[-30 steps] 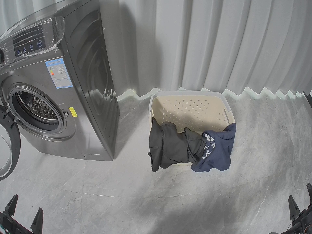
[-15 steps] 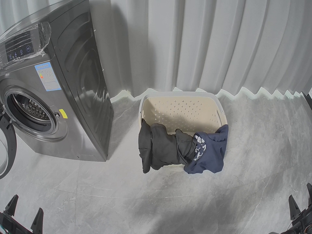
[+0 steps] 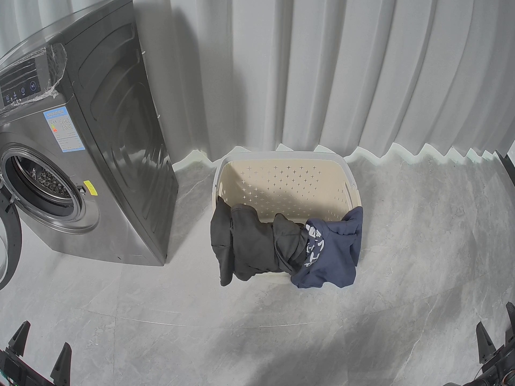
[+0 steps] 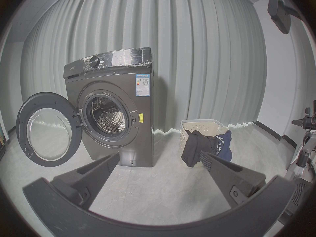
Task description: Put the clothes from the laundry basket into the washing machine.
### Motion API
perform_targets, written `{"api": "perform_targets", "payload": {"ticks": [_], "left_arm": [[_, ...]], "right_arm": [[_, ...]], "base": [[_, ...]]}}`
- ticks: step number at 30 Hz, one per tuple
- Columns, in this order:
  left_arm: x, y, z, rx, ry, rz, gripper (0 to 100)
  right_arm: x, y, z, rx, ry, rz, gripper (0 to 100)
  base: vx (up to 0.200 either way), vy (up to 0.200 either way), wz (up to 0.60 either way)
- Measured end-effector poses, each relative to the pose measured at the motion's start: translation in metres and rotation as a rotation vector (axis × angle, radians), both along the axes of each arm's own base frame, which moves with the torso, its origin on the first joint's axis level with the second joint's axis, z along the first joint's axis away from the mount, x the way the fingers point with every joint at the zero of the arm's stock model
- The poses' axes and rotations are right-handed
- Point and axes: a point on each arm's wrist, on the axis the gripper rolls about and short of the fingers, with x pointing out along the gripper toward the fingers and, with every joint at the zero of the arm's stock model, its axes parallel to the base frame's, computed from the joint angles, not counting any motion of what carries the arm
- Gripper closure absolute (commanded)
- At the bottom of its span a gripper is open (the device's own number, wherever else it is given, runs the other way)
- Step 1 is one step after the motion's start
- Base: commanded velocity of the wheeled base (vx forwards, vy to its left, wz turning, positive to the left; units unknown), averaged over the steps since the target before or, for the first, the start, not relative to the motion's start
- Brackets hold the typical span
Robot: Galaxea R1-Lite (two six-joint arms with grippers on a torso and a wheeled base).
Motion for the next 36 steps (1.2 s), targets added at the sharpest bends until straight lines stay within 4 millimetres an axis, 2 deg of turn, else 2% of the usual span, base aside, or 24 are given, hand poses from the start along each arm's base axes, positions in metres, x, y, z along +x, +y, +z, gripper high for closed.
{"api": "perform_targets", "payload": {"ticks": [3, 12, 19, 26, 30, 36], "left_arm": [[0.000, 0.000, 0.000, 0.000, 0.000, -0.001, 0], [0.000, 0.000, 0.000, -0.001, 0.000, -0.001, 0], [0.000, 0.000, 0.000, -0.001, 0.000, -0.001, 0], [0.000, 0.000, 0.000, 0.000, 0.000, 0.000, 0], [0.000, 0.000, 0.000, 0.001, 0.000, -0.001, 0], [0.000, 0.000, 0.000, 0.001, 0.000, -0.001, 0]], "right_arm": [[0.000, 0.000, 0.000, 0.000, 0.000, -0.001, 0], [0.000, 0.000, 0.000, 0.007, -0.001, -0.006, 0], [0.000, 0.000, 0.003, 0.014, -0.023, -0.012, 0], [-0.008, 0.000, 0.045, 0.020, -0.097, 0.023, 0], [0.004, -0.001, 0.060, 0.052, -0.015, 0.072, 0], [0.041, 0.003, 0.072, 0.107, 0.151, 0.123, 0]], "base": [[0.000, 0.000, 0.00], [0.200, 0.000, 0.00], [0.000, 0.000, 0.00], [0.000, 0.000, 0.00], [0.000, 0.000, 0.00], [0.000, 0.000, 0.00]]}}
